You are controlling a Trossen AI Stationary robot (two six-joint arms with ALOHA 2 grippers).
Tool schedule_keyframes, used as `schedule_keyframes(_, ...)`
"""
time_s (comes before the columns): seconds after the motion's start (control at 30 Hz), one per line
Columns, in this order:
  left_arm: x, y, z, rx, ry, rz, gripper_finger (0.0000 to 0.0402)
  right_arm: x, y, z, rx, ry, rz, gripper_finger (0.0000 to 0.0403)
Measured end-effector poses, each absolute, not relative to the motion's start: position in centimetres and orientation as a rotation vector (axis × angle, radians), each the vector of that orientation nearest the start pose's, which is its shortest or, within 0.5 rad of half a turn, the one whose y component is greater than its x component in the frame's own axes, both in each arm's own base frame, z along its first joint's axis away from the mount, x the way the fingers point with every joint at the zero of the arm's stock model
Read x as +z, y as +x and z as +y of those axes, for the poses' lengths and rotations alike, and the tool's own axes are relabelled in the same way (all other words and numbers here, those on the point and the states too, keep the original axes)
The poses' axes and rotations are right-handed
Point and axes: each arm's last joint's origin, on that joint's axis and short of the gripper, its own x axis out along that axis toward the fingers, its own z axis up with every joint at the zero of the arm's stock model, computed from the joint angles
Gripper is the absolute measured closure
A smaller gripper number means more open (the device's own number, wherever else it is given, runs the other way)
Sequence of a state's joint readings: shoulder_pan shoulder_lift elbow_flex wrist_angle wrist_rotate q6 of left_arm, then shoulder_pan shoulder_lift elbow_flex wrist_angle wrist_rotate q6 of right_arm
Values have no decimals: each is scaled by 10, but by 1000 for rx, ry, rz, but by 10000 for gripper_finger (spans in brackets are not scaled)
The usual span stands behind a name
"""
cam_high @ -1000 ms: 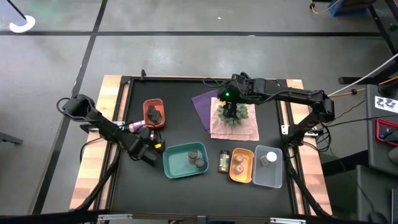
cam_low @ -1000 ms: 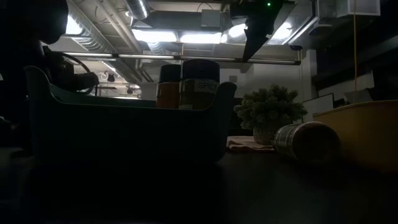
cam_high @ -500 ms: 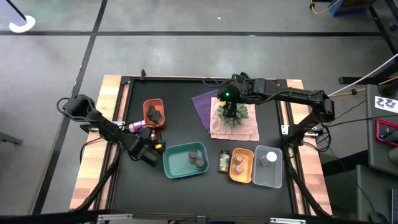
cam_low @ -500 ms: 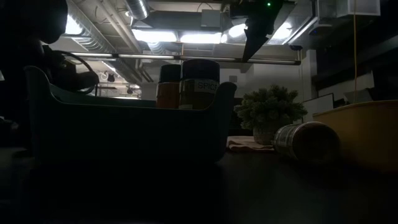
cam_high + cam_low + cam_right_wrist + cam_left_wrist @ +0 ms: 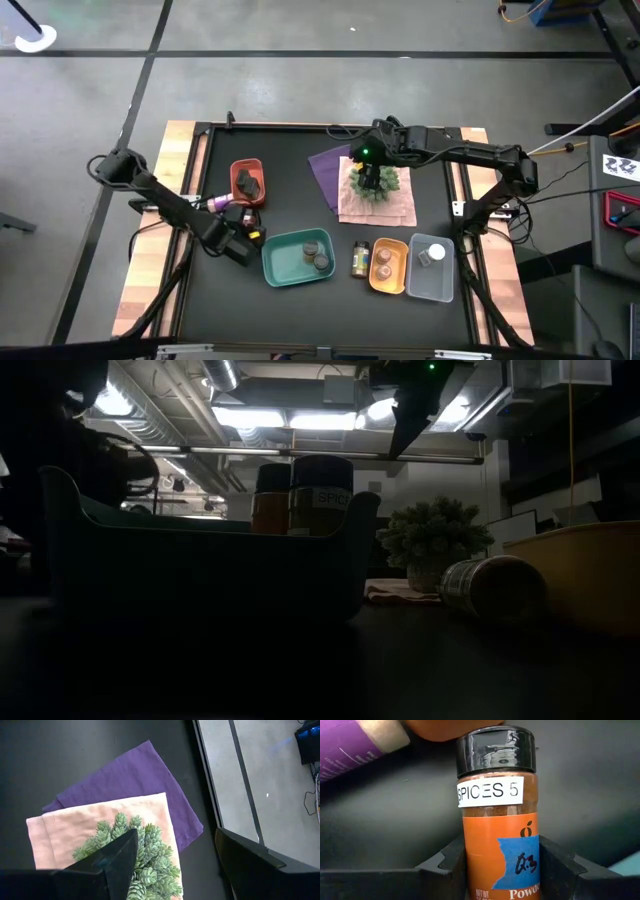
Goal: Sort spices by type
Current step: Put the orange seasoning bottle into the blue bin
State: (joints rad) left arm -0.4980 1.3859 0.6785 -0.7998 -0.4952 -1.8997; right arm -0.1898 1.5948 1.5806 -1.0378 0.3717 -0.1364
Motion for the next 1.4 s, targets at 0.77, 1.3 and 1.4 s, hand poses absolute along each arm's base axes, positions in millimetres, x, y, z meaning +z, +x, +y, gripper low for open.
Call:
schedule_keyframes(0.77,223,160,-96,610,-909,576,231,365,283,-53,-54,1,1028,136)
schedule_keyframes(1.3,219,210,-149,425,-428,195,231,325,338,24,183,-116,498,136)
schedule_keyframes(1.4,208,220,-157,452,-356,168,231,309,341,35,93,-130,447,136)
